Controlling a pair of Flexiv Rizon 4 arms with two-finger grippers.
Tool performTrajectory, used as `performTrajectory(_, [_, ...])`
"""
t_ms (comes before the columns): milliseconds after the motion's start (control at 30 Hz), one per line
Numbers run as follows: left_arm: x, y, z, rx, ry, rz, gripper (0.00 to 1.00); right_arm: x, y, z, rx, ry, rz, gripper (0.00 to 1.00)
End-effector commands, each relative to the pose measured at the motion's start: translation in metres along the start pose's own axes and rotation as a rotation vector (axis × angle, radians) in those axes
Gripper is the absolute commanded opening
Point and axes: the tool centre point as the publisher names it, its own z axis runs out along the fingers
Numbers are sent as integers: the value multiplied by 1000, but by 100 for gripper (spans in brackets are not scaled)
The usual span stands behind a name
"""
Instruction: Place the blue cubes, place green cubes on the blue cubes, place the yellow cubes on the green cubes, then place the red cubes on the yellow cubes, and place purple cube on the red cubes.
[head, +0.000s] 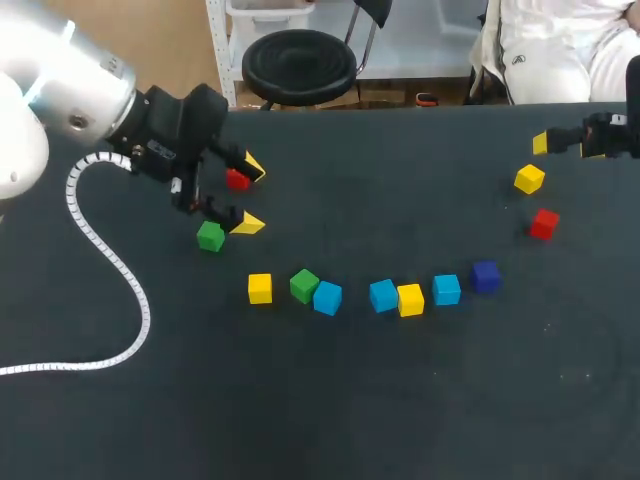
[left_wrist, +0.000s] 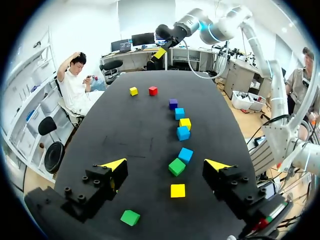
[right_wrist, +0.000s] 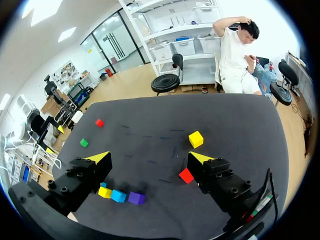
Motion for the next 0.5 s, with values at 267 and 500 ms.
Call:
performTrajectory(267, [6, 51, 35, -72, 70, 6, 100, 0, 1, 0, 4, -1, 0, 100])
performTrajectory(500, [11, 70, 66, 34, 94, 18, 100, 0, 1, 0, 4, -1, 0, 100])
